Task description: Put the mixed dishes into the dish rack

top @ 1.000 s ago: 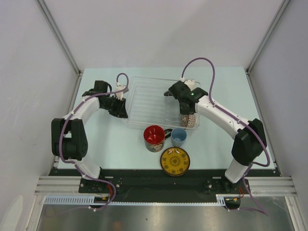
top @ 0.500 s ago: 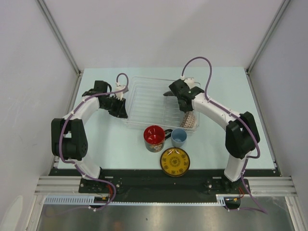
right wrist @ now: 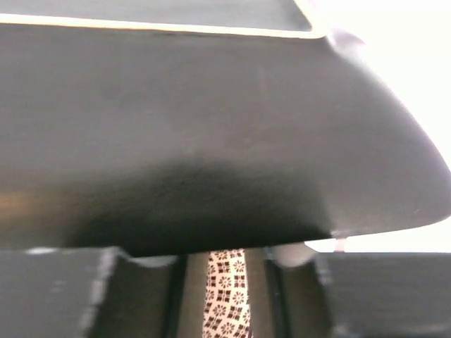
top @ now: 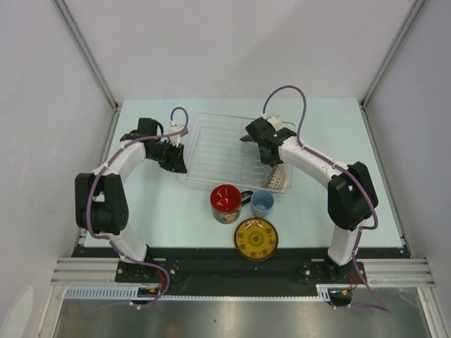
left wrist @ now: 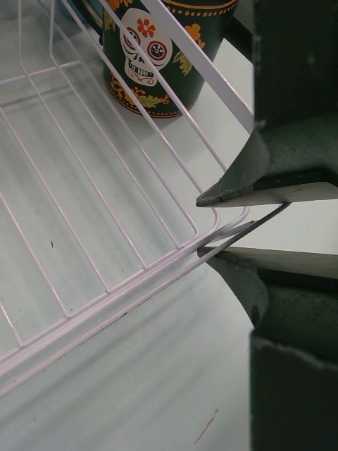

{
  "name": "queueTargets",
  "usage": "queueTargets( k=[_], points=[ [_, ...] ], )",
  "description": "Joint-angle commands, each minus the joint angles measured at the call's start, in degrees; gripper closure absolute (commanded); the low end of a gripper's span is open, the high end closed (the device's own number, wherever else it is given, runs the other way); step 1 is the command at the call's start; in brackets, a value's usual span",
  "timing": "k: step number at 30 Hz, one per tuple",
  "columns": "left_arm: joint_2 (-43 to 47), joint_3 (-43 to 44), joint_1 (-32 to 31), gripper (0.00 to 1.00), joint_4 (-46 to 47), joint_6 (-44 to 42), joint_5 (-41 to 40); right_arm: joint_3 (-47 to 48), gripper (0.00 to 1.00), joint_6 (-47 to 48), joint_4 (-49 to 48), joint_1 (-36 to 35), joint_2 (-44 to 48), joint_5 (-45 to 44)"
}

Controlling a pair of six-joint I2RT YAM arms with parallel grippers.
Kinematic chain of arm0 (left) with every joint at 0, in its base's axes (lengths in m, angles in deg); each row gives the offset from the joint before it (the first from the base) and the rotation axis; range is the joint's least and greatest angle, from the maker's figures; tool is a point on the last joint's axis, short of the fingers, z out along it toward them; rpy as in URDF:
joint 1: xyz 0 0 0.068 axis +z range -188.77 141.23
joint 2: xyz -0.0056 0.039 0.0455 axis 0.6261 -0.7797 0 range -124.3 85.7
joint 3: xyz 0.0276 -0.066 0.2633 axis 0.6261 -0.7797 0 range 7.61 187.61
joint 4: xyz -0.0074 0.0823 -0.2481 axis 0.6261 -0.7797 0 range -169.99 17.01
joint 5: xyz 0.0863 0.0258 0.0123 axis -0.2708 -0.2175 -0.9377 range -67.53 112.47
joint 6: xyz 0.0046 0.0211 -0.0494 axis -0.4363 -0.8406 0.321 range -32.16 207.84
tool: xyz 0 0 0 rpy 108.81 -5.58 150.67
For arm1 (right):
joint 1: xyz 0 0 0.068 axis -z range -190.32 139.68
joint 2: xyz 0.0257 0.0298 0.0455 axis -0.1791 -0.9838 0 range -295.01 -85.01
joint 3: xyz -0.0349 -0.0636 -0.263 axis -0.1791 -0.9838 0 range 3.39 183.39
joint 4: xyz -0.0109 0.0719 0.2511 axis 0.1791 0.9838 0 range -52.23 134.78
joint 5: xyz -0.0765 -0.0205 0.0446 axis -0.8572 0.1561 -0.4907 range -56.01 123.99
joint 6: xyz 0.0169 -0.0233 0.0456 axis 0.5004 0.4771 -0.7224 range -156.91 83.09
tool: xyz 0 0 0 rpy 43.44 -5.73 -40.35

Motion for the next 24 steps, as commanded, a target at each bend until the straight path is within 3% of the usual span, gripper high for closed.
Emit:
queueTargets(
  k=[1,6,11,14,17,18,24],
  points=[
    [1.35,1.39,0.03,0.80,-1.36,-4.59,2.90,-0.26,0.63,1.45,6.40,-0.61,6.32,-2.21],
    [1.26,1.47,-0.14,0.80,-1.63,-4.32,3.08,0.44,0.54,1.98,8.16,-1.32,10.28,-3.27],
    [1.09,1.74,-0.14,0.81,-1.89,-4.50,2.55,0.01,0.53,-0.12,11.67,-2.19,13.71,-4.50],
    [1.00,1.91,-0.05,0.81,-1.89,-4.41,2.37,-1.31,0.62,-1.18,12.29,-2.90,16.87,-2.40],
    [1.17,2.09,-0.14,0.80,-1.98,-4.32,2.46,-3.59,0.86,-3.47,11.33,-3.95,19.42,1.29],
    [1.26,2.26,-0.14,0.80,-1.89,-4.23,2.37,-4.29,0.98,-4.69,10.98,-4.22,19.86,2.08],
    [1.44,2.79,-0.14,0.80,-2.33,-4.23,2.37,-8.95,1.00,-7.42,7.99,-6.32,20.57,5.87]
  ],
)
